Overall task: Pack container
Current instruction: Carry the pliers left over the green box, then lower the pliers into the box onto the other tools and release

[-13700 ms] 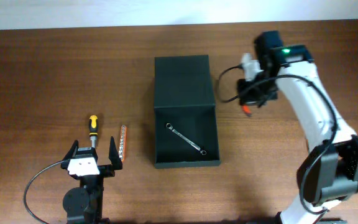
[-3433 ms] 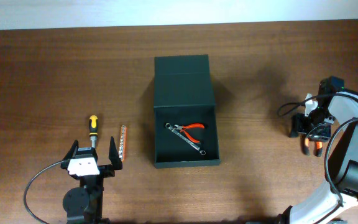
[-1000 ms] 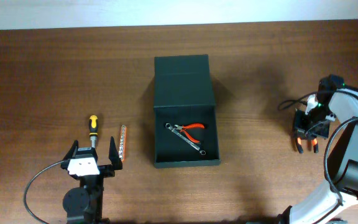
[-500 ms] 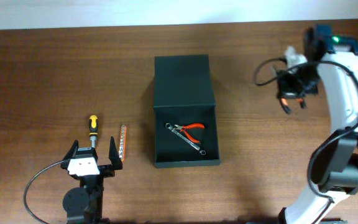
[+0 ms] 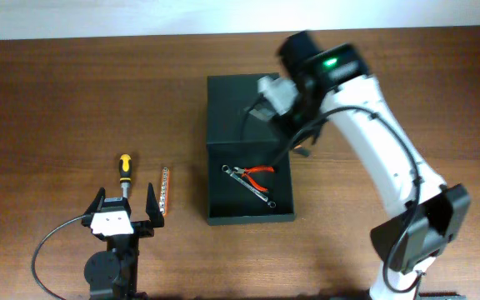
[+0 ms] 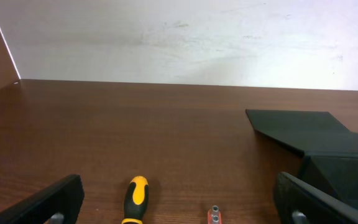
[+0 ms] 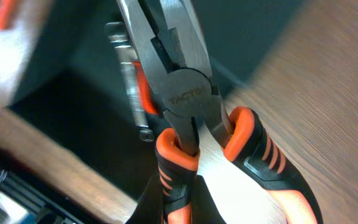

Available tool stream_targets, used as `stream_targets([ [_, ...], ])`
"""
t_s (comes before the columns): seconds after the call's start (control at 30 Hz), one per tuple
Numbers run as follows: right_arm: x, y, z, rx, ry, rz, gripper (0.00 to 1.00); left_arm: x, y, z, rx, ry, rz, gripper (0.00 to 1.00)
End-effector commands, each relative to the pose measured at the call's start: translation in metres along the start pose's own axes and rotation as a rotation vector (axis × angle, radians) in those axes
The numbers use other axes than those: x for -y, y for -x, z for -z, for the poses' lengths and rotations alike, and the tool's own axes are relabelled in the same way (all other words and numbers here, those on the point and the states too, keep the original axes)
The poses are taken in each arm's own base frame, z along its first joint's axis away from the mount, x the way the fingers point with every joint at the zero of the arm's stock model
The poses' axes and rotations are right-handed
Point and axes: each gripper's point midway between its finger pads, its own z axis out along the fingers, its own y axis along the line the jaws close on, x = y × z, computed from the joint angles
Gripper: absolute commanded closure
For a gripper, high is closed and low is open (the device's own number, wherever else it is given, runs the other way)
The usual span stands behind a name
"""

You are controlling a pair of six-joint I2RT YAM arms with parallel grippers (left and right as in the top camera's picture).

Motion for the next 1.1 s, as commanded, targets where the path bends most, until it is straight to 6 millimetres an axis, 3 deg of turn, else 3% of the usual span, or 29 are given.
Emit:
stream_targets([
  [0.0,-0.036,0.012,0.007,0.044,0.02,0.093,0.96,0.0,-0.001,0.0,0.003,-0.002,-0.012,0.01],
  [0.1,-0.058,0.018,0.003,0.058,0.027,0.142,0.96,0.0,-0.001,0.0,0.003,-0.002,-0.012,0.01],
  [0.27,-0.075,0.029,-0.004,0.087,0.031,0.136,0.96,0.0,-0.001,0.0,0.003,-0.002,-0.012,0.01],
  [0.47,-0.057,0.029,-0.017,0.051,-0.051,-0.039,0.96,0.0,-0.001,0.0,0.003,-0.002,-0.012,0.01],
  [0.73,-0.055,0.027,-0.036,0.004,-0.05,-0.136,0.96,0.0,-0.001,0.0,0.003,-0.002,-0.012,0.01],
  [1.07,-0.051,-0.003,-0.067,-0.121,-0.055,-0.174,0.96,0.0,-0.001,0.0,0.004,-0.002,-0.012,0.01],
])
